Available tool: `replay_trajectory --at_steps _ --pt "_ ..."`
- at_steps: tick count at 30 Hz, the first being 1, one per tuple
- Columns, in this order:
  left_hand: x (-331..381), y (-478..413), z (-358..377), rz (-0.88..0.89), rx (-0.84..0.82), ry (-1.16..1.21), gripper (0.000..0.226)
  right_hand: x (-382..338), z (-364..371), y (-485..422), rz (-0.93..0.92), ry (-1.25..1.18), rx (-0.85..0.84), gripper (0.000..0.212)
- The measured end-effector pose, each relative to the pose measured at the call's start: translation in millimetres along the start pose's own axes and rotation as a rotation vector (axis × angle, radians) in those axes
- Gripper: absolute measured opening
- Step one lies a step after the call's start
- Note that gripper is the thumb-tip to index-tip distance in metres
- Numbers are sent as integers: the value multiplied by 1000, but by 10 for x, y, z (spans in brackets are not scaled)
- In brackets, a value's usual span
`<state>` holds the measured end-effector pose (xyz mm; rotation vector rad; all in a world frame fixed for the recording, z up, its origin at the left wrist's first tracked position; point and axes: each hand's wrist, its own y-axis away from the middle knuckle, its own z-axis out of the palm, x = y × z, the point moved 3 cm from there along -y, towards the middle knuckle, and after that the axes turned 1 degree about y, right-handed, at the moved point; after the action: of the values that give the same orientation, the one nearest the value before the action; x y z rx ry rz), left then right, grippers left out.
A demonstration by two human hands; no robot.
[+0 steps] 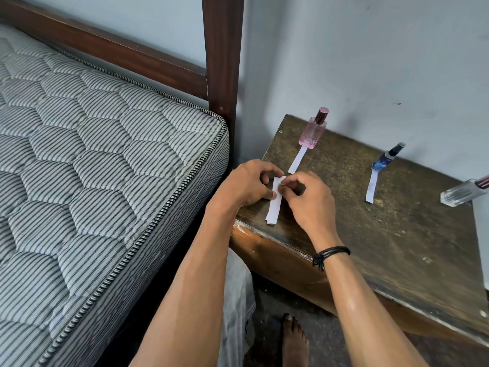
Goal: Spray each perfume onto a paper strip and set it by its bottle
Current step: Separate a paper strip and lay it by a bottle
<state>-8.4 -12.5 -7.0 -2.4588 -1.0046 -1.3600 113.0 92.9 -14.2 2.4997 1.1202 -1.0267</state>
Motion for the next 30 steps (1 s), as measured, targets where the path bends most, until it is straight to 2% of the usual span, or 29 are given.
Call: replay_trajectory --at_steps 9,14,21,27,30 --pt "26 8 -22 36 -10 -75 31 35 -87 -10 94 -200 -49 3" --pt "5 -9 -13 25 -16 -86 32 2 -253 32 199 -369 -39 6" --pt "16 -5 -35 38 -51 -2 26 101 -662 158 322 -567 -16 5" --pt "145 27 -44 90 23 80 13 397 -947 352 389 -586 -4 9" --pt "358 69 47 122 -1 117 8 545 -1052 427 413 -580 19 13"
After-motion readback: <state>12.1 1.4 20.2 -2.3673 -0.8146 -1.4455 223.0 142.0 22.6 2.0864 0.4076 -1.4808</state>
